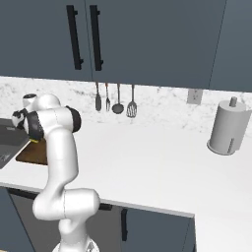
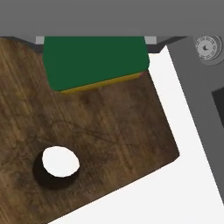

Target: Pick up the sponge from the counter and clean the cutting board by briefly scrubbing or pressing down on the cutting board. Once finished, release the sponge.

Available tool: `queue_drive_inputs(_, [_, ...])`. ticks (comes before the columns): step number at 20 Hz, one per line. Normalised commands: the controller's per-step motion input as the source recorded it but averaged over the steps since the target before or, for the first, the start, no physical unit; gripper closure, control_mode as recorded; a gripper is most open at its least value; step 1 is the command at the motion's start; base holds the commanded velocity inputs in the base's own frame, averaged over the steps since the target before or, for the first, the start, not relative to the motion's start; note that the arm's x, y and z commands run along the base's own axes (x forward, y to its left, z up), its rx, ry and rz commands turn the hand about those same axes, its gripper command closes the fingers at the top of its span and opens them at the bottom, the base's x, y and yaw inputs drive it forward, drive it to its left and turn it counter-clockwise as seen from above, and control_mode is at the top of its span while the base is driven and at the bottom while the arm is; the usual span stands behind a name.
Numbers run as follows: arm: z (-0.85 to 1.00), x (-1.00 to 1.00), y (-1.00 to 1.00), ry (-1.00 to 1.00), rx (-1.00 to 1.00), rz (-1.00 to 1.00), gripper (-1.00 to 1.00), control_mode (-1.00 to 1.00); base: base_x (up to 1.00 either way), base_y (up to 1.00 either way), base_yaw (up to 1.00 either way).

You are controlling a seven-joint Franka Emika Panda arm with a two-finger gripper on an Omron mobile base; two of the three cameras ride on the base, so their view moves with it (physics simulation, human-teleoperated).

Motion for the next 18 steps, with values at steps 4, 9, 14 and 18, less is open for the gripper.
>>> queue_drive_inputs(4, [-0.14,0.41,0.0,0.08,0.0,0.0,1.0,-1.0,0.0,0.0,0.0])
queue_drive_inputs(9, [-0.22,0.41,0.0,0.09,-0.04,0.0,1.0,-1.0,0.0,0.0,0.0])
queue_drive_inputs(14, [-0.29,0.4,0.0,0.07,-0.1,0.0,1.0,-1.0,0.0,0.0,0.0])
queue_drive_inputs(18, [-0.4,0.14,0.0,0.0,-0.15,0.0,1.0,-1.0,0.0,0.0,0.0])
